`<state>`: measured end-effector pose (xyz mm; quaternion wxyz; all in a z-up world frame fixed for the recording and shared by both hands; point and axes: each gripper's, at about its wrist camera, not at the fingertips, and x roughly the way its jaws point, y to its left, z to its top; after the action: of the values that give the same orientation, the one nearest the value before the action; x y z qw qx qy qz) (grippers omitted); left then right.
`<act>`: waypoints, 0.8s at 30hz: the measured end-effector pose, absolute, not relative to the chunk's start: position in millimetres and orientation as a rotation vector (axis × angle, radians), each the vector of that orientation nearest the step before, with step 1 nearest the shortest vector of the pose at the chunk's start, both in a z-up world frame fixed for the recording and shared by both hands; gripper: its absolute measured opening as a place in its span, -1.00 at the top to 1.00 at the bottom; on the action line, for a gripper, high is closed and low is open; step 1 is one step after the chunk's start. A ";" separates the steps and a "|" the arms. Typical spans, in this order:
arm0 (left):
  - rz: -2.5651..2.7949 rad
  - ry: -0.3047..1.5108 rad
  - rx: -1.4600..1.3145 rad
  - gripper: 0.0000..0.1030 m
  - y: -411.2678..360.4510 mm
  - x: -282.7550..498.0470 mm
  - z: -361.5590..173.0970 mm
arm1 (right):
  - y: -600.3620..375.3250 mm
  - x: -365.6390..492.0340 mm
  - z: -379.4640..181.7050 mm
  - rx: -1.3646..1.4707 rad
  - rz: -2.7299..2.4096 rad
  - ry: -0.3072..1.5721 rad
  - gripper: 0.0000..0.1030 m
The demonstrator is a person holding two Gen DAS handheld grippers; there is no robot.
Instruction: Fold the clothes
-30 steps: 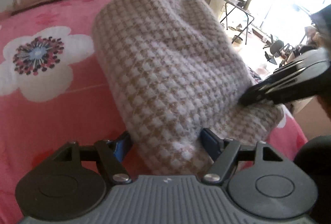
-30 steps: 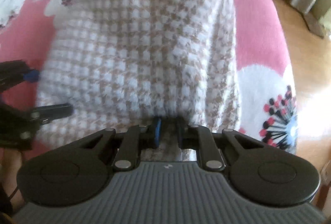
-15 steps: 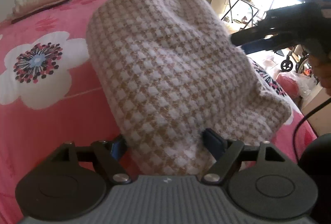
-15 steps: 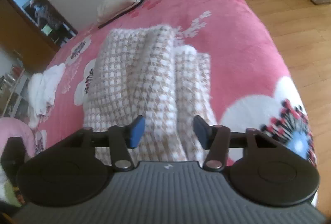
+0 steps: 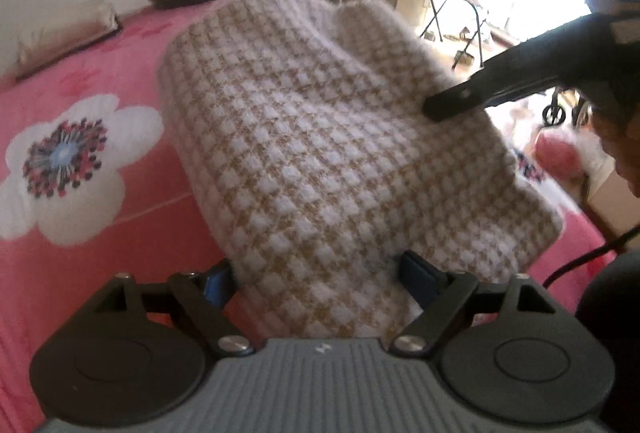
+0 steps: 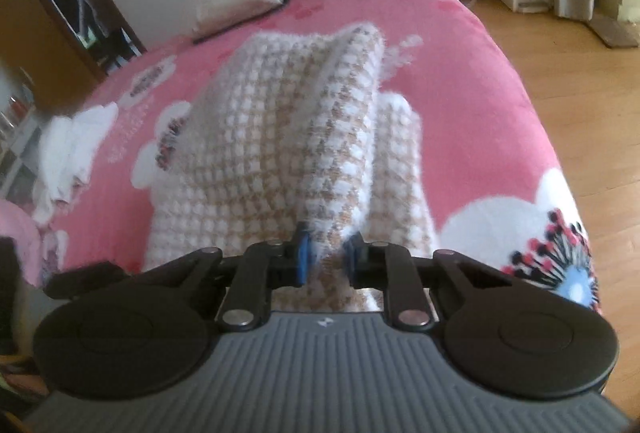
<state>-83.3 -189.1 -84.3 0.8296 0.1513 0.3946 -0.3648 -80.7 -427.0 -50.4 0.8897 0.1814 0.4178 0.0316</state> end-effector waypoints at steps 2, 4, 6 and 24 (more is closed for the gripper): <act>-0.765 0.825 0.338 -0.68 -194.8 -86.7 -82.4 | -431.3 -78.0 -58.9 0.383 0.060 0.882 0.69; -0.748 0.843 0.322 -0.70 -198.7 -83.7 -83.0 | -433.4 -77.0 -57.7 0.381 0.062 0.869 0.69; -0.728 0.855 0.326 -0.75 -204.2 -83.4 -84.1 | -431.3 -74.9 -54.3 0.350 0.076 0.853 0.70; -0.649 0.841 0.412 -0.84 -224.7 -93.5 -88.8 | -484.3 -145.5 -80.7 0.699 0.149 0.952 0.11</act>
<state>-93.5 -224.7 -88.8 0.8421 0.1951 0.3980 -0.3072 -145.5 -484.3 -80.7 0.8282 0.3290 0.4482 0.0701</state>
